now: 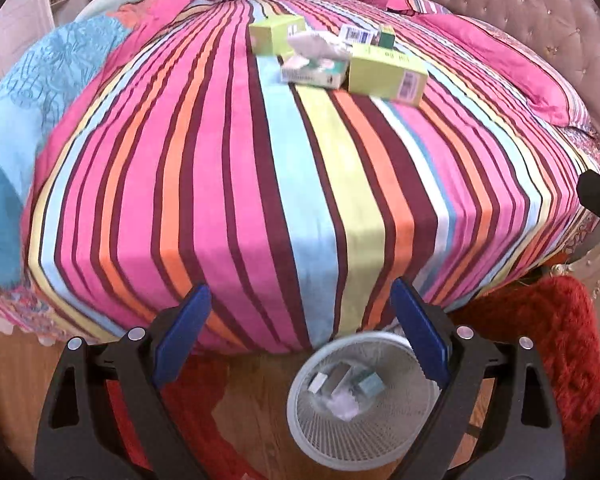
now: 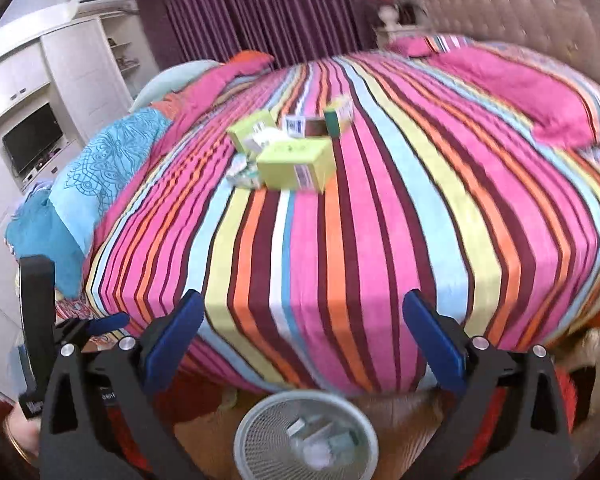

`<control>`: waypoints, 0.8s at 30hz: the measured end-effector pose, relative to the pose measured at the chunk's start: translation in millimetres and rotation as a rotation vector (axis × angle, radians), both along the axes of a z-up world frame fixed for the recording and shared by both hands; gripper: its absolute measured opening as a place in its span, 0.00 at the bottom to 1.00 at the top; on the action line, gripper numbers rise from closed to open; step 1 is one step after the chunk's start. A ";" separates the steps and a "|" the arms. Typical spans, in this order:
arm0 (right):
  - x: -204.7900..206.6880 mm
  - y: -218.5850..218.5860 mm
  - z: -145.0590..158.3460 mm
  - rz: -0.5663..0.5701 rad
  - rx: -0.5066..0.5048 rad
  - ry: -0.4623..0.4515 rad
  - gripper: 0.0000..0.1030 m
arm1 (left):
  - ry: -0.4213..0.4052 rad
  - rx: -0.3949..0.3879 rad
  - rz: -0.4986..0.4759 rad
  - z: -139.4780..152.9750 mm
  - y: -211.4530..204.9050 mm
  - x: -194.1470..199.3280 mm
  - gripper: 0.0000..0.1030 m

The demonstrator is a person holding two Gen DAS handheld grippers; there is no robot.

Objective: Collect trash
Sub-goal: 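Move both tools back toward the remaining boxes on the bed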

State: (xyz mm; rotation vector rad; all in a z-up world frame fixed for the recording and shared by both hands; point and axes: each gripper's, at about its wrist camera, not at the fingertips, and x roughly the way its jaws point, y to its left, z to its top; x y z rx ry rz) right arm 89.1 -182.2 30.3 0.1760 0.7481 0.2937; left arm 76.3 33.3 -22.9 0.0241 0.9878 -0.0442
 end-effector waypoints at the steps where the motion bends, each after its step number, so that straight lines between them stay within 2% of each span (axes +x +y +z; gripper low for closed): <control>1: 4.3 -0.4 -0.9 0.003 0.000 -0.001 0.92 | -0.001 -0.005 -0.002 2.4 0.7 6.6 0.86; 7: 22.9 -6.4 -0.9 -0.005 0.008 0.012 0.92 | -0.020 -0.036 0.018 12.7 10.3 36.1 0.86; 9: 28.8 -7.5 1.2 -0.003 0.002 0.010 0.92 | -0.028 -0.040 0.027 15.3 12.4 44.7 0.92; 14: 43.3 -2.5 4.3 0.037 -0.004 0.010 0.92 | -0.051 -0.042 0.016 22.3 15.9 69.9 0.92; 21: 69.0 7.2 3.0 0.098 -0.079 -0.036 0.92 | -0.038 -0.020 -0.009 20.4 17.0 99.5 0.92; 24: 85.0 7.9 -0.8 0.103 -0.097 -0.024 0.92 | -0.032 -0.010 -0.018 19.5 16.2 114.6 0.92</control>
